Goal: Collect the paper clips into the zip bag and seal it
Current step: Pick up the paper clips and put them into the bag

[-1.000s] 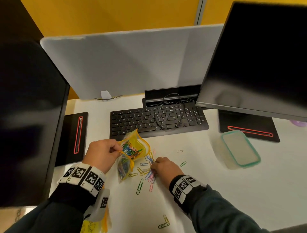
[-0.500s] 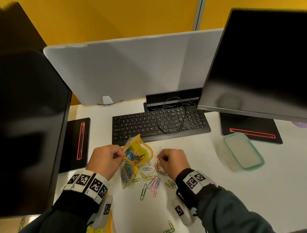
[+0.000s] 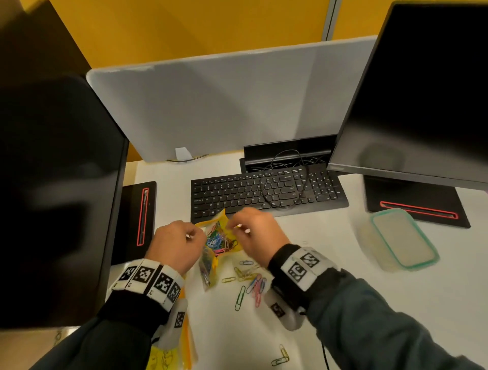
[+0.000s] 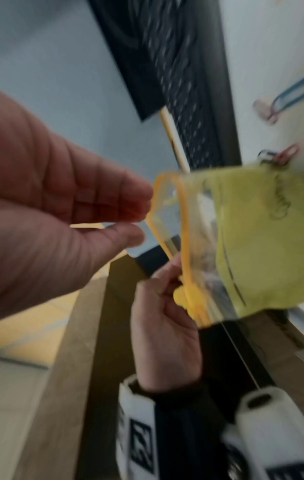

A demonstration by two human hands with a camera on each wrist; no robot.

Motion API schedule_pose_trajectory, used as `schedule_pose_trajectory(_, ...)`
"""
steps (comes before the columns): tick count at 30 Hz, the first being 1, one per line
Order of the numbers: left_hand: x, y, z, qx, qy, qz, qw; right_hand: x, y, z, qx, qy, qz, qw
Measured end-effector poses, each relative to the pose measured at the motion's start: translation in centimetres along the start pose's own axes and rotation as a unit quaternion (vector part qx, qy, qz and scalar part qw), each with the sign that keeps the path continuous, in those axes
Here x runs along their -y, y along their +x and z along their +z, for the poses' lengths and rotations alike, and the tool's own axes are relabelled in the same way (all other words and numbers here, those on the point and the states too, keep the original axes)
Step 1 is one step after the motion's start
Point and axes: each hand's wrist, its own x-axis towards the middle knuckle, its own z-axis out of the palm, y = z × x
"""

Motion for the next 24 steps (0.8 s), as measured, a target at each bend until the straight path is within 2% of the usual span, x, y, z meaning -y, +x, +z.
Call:
schedule_pose_trajectory(2,0.2,0.2,0.0,0.019,0.022,0.001,1.000,-2.7,-0.8,0.0,-0.054,0.003,0.095,0.994)
schedule_pose_trajectory(3,0.2,0.4,0.0,0.032,0.037,0.002,0.999,-4.4,-1.3,0.4,-0.030,-0.015,0.148,0.988)
schedule_pose_trajectory(5,0.5,0.5,-0.2,0.048,0.059,0.004,0.997,-6.6,-2.3,2.0,0.107,-0.071,0.219,0.967)
schedule_pose_trajectory(7,0.7,0.7,-0.4,0.045,0.057,0.005,0.997,-7.2,-2.7,3.9,0.205,-0.103,0.201,0.952)
schedule_pose_trajectory(11,0.9,0.6,-0.7,0.023,0.032,-0.013,0.999,-5.3,-2.6,6.2,0.275,-0.137,0.131,0.942)
schedule_pose_trajectory(14,1.0,0.6,-0.8,0.017,0.026,-0.017,0.999,-3.8,-3.3,6.5,0.343,-0.180,0.070,0.919)
schedule_pose_trajectory(15,1.1,0.6,-0.9,0.016,0.024,-0.018,0.999,-3.7,-3.7,6.6,0.348,-0.187,0.050,0.917)
schedule_pose_trajectory(17,1.2,0.6,-1.0,0.011,0.019,-0.022,1.000,-3.6,-3.9,6.5,0.308,-0.183,0.018,0.933)
schedule_pose_trajectory(20,1.7,0.8,-1.0,0.003,0.004,-0.032,0.999,-3.8,-1.8,6.5,0.258,-0.197,0.013,0.946)
schedule_pose_trajectory(24,2.4,0.8,-1.1,-0.005,-0.001,-0.045,0.999,-4.0,1.8,7.0,0.342,-0.243,0.024,0.907)
